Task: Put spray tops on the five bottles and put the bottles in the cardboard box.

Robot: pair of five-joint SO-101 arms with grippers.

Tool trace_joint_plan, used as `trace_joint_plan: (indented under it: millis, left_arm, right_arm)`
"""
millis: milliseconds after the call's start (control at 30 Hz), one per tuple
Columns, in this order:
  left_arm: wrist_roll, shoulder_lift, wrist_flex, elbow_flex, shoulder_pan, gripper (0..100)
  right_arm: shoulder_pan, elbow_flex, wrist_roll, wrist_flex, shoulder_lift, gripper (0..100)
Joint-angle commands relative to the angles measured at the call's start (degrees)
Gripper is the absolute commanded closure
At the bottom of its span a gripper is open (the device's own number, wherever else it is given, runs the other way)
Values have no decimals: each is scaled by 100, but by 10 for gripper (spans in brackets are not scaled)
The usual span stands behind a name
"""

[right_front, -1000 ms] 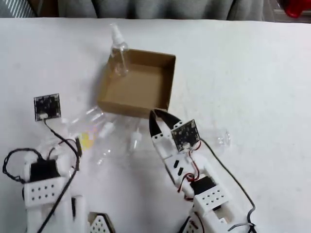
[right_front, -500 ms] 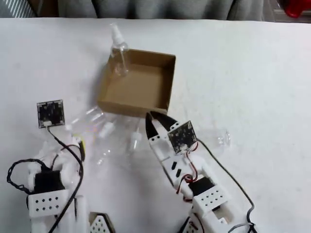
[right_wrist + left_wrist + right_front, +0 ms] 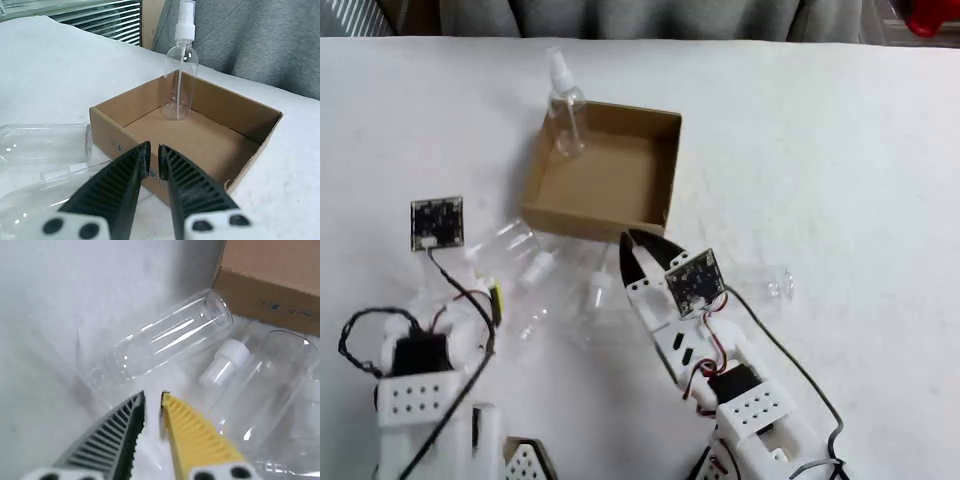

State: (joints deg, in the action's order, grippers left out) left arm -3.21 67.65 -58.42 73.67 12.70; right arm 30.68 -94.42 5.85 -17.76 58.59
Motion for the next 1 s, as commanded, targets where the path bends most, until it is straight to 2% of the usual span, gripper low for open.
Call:
trace_joint_plan:
  millis: [0, 200, 433, 800, 967]
  left_arm:
    - [-53, -1068, 158, -756, -145, 928]
    - [-62, -2360, 167, -1187, -541, 928]
    - [-62, -3688, 492, -1635, -479, 928]
    - [-88, -5807, 607, -2945, 576, 928]
    - [-791, -6536, 571, -3525, 927, 928]
  right_arm:
    - [13, 123, 53, 57, 40, 983]
    - [13, 123, 62, 57, 31, 983]
    - [22, 123, 62, 57, 40, 983]
    - [66, 114, 62, 57, 31, 983]
    - [66, 114, 62, 57, 48, 983]
